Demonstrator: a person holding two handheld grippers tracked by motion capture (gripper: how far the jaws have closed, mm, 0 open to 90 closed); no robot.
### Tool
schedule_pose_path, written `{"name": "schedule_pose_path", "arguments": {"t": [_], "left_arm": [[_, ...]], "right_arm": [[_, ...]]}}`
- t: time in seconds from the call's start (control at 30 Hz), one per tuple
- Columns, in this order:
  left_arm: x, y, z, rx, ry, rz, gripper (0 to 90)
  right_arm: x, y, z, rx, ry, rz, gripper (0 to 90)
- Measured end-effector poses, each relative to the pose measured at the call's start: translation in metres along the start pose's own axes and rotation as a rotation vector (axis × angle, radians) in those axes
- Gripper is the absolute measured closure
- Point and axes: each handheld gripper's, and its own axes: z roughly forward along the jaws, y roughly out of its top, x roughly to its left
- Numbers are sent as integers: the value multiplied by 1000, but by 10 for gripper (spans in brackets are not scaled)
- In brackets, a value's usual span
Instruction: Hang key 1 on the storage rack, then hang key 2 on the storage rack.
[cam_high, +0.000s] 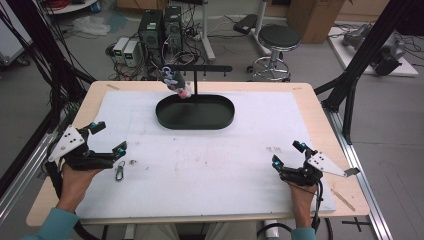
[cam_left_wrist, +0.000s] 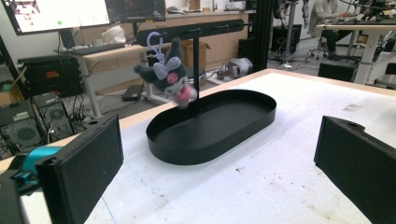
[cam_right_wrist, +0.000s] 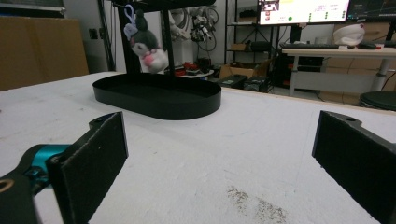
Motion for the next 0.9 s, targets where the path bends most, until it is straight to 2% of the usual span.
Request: {"name": "schedule_pose_path", "arguments": {"t": [0.07,0.17,0.27,0.57,0.67,0.8,0.9], "left_arm": [[1,-2,1,-1,-8,10,17],[2,-5,3,21,-6,-25,17],[1,-5,3,12,-6,-6,17],[2,-4,0,19,-6,-14,17],[3,-4,-1,30,-11,-6,17],[6,-5,-1,49,-15,-33,17],[8,-6,-3,67,-22,-18,17]], "right_arm": [[0,0,0,3,-2,4,26],[1,0,-1,1,-3,5,26],[1,0,-1,-3,-2,5,26],[1,0,-1,-1,-1,3,26],[1,0,-1,-1,-1,2,26],[1,0,-1,-1,-2,3,26],[1,0,-1,-1,-2,0,26]]}}
